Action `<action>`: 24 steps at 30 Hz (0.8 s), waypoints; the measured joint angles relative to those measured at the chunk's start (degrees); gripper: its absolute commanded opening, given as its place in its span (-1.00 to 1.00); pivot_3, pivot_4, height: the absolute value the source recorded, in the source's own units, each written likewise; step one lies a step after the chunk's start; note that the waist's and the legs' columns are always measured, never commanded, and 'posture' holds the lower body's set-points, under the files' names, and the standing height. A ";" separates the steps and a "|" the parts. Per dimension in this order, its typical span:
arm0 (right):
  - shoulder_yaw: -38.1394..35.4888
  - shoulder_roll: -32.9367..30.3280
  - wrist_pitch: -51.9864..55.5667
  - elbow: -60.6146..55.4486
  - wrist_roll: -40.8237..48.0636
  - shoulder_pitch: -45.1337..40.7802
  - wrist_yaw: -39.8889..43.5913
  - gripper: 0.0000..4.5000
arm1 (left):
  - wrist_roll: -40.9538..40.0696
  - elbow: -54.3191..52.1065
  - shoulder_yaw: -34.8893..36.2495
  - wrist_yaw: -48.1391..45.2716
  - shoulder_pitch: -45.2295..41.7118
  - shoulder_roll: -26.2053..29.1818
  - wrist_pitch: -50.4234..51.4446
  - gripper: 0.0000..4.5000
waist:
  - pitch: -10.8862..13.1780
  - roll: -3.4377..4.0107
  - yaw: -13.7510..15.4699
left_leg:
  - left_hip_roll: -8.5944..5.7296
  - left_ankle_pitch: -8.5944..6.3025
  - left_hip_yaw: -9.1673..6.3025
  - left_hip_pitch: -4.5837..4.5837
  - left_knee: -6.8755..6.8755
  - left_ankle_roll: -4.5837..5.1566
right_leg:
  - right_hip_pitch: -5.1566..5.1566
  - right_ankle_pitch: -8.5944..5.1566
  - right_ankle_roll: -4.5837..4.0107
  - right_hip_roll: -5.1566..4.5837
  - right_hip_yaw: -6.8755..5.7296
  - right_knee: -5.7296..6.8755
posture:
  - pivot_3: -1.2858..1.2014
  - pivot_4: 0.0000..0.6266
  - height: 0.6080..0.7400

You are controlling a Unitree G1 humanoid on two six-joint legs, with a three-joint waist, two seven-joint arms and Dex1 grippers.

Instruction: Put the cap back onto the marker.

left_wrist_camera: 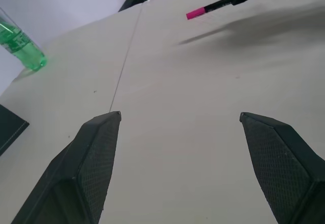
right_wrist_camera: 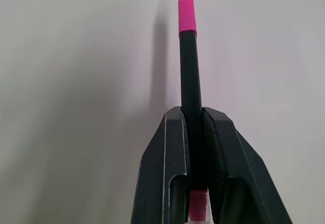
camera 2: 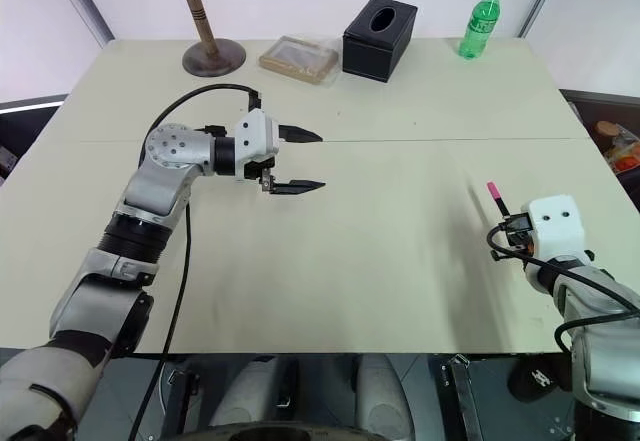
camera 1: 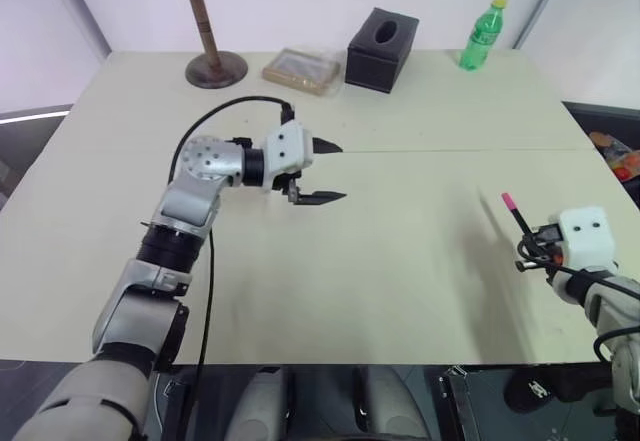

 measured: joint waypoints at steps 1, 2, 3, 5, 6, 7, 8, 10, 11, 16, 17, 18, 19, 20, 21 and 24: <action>-0.33 0.51 -0.42 0.76 0.05 -0.29 -0.52 -1.00 | -0.27 -0.73 -0.01 -0.06 0.71 0.25 0.74 0.74 | 0.00 0.00 -0.01 | 0.00 0.00 0.00 0.00 0.00 0.00 | 0.00 0.00 0.00 0.00 0.01 0.00 | 0.03 -0.52 1.00; -0.62 0.98 -0.68 1.44 0.08 -0.63 -0.93 -1.00 | -0.64 -1.23 -0.01 -0.19 1.31 0.45 1.35 0.74 | 0.00 0.01 0.01 | 0.00 0.00 0.00 0.00 0.00 0.00 | 0.00 0.00 0.00 0.00 0.01 0.00 | 0.03 -0.52 1.00; -0.66 1.19 -0.82 2.27 0.16 -1.06 -1.29 -1.00 | -1.05 -1.84 -0.03 -0.45 1.79 0.68 2.04 0.74 | 0.00 0.00 0.04 | 0.00 0.00 0.00 0.00 0.00 0.00 | 0.01 0.00 0.00 0.00 0.01 0.00 | 0.03 -0.52 1.00; -0.72 1.54 -1.17 3.60 0.50 -1.91 -1.90 -1.00 | -1.30 -2.95 -0.06 -0.79 2.54 0.93 2.82 0.74 | 0.00 0.01 0.11 | 0.00 0.00 0.00 0.00 0.00 0.00 | 0.01 0.00 0.00 -0.01 0.01 0.00 | 0.03 -0.52 1.00; -0.72 1.68 -1.31 4.04 0.55 -2.17 -2.07 -1.00 | -1.41 -3.32 -0.10 -0.90 2.68 0.95 3.21 0.74 | 0.00 0.01 0.13 | 0.00 0.00 0.00 0.00 0.00 0.00 | 0.02 0.00 0.00 -0.01 0.01 0.00 | 0.03 -0.52 1.00; -0.72 1.96 -1.62 4.63 0.57 -2.43 -2.36 -1.00 | -1.65 -3.85 -0.19 -1.17 2.82 1.04 3.43 0.74 | 0.00 0.01 0.22 | -0.01 0.00 0.00 0.00 0.00 0.00 | 0.03 0.00 0.00 -0.01 0.01 -0.01 | 0.03 -0.52 1.00; -0.70 2.11 -1.75 5.01 0.64 -2.52 -2.41 -1.00 | -1.79 -4.06 -0.20 -1.37 2.83 1.08 3.55 0.74 | 0.00 0.01 0.27 | -0.02 0.00 0.00 0.00 0.00 0.00 | 0.04 0.00 0.00 -0.02 0.01 -0.01 | 0.03 -0.52 1.00; -0.70 2.29 -1.85 6.07 0.78 -2.58 -2.52 -1.00 | -2.06 -4.42 -0.29 -1.96 2.83 1.33 3.68 0.74 | 0.00 0.01 0.23 | -0.02 0.00 0.00 0.01 0.01 0.00 | 0.05 0.00 0.00 -0.02 0.01 -0.02 | 0.03 -0.52 1.00; -0.70 2.46 -1.88 6.58 0.97 -2.59 -2.59 -1.00 | -2.24 -4.43 -0.32 -2.19 2.83 1.48 3.71 0.74 | 0.00 0.01 0.21 | -0.02 0.00 0.00 0.02 0.01 0.00 | 0.06 0.00 0.00 -0.02 0.01 -0.02 | 0.03 -0.52 1.00; -0.66 3.01 -1.89 7.91 1.72 -2.34 -2.97 -1.00 | -2.40 -4.43 -0.68 -3.09 2.83 1.77 3.72 0.74 | 0.00 0.01 0.16 | -0.02 0.00 0.00 0.03 0.00 0.00 | 0.06 0.00 0.00 -0.02 0.01 -0.02 | 0.03 -0.52 1.00; -0.58 3.09 -1.90 7.97 1.74 -2.27 -3.01 -1.00 | -2.40 -4.42 -0.88 -3.19 2.83 1.77 3.71 0.74 | 0.00 0.01 0.16 | -0.02 0.00 0.00 0.03 0.00 0.00 | 0.06 0.00 0.00 -0.01 0.01 -0.02 | 0.03 -0.52 1.00; -0.49 3.13 -1.91 7.98 1.76 -2.24 -3.03 -0.79 | -2.40 -4.42 -0.94 -3.26 2.83 1.77 3.70 0.76 | 0.00 0.01 0.16 | -0.02 0.00 0.00 0.03 0.00 0.00 | 0.06 0.00 0.00 -0.01 0.01 -0.01 | 0.03 -0.52 1.00; -0.45 3.14 -1.92 7.98 1.79 -2.20 -3.05 -0.56 | -2.40 -4.42 -0.95 -3.36 2.82 1.77 3.70 0.77 | 0.00 0.01 0.16 | -0.02 0.00 0.00 0.03 0.00 0.00 | 0.06 0.00 0.00 -0.01 0.01 -0.01 | 0.03 -0.52 1.00; -0.45 3.15 -1.92 7.98 1.82 -2.18 -3.09 -0.44 | -2.40 -4.42 -0.96 -3.44 2.82 1.77 3.69 0.77 | 0.00 0.01 0.15 | -0.02 0.00 0.00 0.03 0.00 0.00 | 0.06 0.00 0.00 -0.01 0.01 -0.01 | 0.03 -0.52 1.00; -0.45 3.15 -1.92 7.97 1.87 -2.18 -3.17 -0.16 | -2.40 -4.42 -1.01 -3.58 2.82 1.77 3.69 0.77 | 0.00 0.01 0.16 | -0.02 0.00 0.00 0.03 0.00 0.00 | 0.06 0.00 0.00 -0.01 0.00 -0.02 | 0.03 -0.52 1.00; -0.44 3.14 -1.75 7.85 2.32 -2.16 -3.30 0.53 | -2.40 -4.41 -1.11 -4.15 2.82 1.73 3.65 0.77 | 0.00 0.01 0.16 | -0.02 0.00 0.00 0.03 0.00 0.00 | 0.06 0.00 0.00 -0.01 0.01 -0.01 | 0.03 -0.52 1.00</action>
